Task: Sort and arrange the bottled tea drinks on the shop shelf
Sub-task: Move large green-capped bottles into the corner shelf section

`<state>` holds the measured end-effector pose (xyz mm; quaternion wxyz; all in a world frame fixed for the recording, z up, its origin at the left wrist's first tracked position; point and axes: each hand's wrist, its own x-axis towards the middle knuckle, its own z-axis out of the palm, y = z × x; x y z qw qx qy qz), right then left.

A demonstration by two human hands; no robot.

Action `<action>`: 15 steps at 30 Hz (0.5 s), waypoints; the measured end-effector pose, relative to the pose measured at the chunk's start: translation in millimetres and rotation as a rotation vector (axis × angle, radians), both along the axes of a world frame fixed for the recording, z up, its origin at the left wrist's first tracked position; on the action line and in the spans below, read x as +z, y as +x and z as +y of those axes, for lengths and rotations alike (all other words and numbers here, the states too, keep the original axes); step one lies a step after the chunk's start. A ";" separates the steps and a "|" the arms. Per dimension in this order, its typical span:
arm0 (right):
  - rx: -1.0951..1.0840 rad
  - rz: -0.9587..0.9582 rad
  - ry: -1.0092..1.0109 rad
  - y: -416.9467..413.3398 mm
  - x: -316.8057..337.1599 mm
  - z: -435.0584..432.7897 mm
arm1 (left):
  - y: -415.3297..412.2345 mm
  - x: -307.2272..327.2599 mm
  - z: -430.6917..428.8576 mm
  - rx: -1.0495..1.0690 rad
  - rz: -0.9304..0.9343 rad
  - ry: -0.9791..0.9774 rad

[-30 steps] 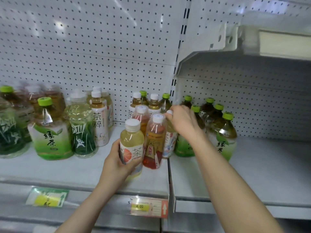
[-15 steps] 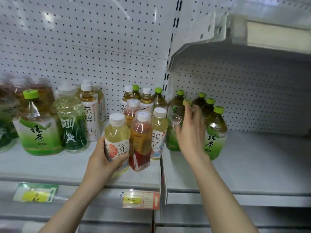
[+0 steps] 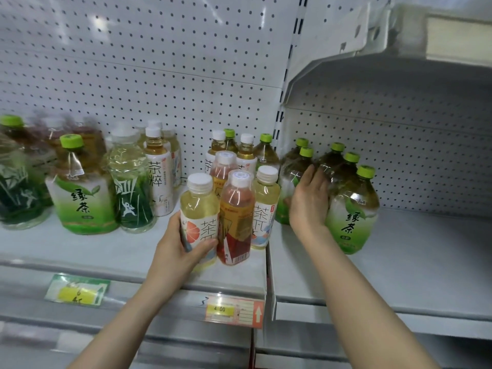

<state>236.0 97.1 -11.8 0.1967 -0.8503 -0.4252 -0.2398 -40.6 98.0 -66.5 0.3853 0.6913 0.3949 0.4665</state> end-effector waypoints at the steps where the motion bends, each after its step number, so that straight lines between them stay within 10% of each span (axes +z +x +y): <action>1: 0.085 0.066 0.084 -3.0 2.0 -7.1 | 0.0 -0.4 -0.1 -0.004 -0.003 -0.001; 4: 0.387 0.328 0.372 -24.9 11.9 -33.3 | 0.5 -0.8 -1.0 -0.014 -0.005 -0.002; 7: 0.620 0.767 0.218 -49.9 5.8 -44.6 | 0.9 -0.3 -1.5 -0.008 0.002 -0.001; 15: 0.639 0.909 0.183 -52.4 -14.4 -39.7 | 0.8 1.9 -2.6 0.003 -0.009 -0.030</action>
